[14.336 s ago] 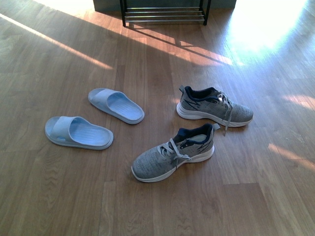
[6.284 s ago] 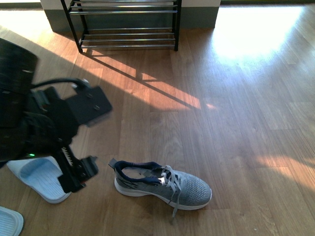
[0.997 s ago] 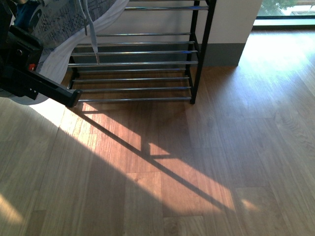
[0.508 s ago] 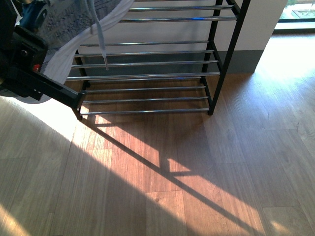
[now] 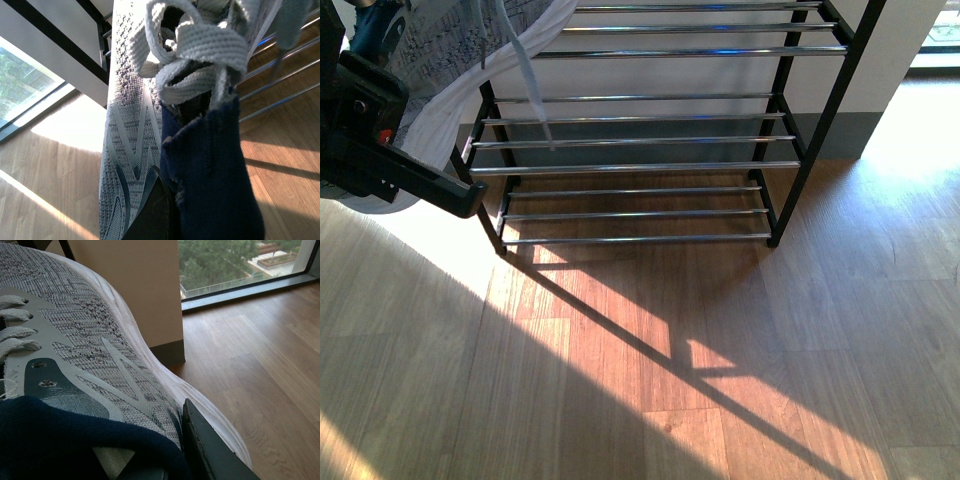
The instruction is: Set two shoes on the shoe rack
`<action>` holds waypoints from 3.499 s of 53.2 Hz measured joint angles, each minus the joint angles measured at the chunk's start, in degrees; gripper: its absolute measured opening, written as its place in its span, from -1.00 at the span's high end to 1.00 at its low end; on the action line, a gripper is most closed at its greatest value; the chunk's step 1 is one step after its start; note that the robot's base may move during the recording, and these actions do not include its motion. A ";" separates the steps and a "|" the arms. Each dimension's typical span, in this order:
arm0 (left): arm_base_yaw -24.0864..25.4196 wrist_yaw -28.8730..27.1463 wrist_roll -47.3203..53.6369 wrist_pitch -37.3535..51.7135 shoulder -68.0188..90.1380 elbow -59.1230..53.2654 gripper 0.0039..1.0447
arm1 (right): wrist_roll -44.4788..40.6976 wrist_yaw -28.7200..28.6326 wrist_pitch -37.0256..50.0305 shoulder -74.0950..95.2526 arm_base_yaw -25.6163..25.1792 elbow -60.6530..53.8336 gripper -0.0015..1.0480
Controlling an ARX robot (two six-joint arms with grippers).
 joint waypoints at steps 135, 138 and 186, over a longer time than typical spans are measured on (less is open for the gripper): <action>0.11 -0.11 0.00 0.00 0.00 -0.04 0.96 | 22.80 15.56 -40.76 67.30 29.77 72.85 0.92; 0.11 -0.11 0.00 0.00 0.00 -0.04 0.96 | 22.62 15.98 -41.83 68.96 28.98 75.58 0.92; 0.11 -0.15 0.00 0.00 0.00 -0.04 0.96 | 24.98 16.46 -40.30 70.07 24.83 79.95 -0.14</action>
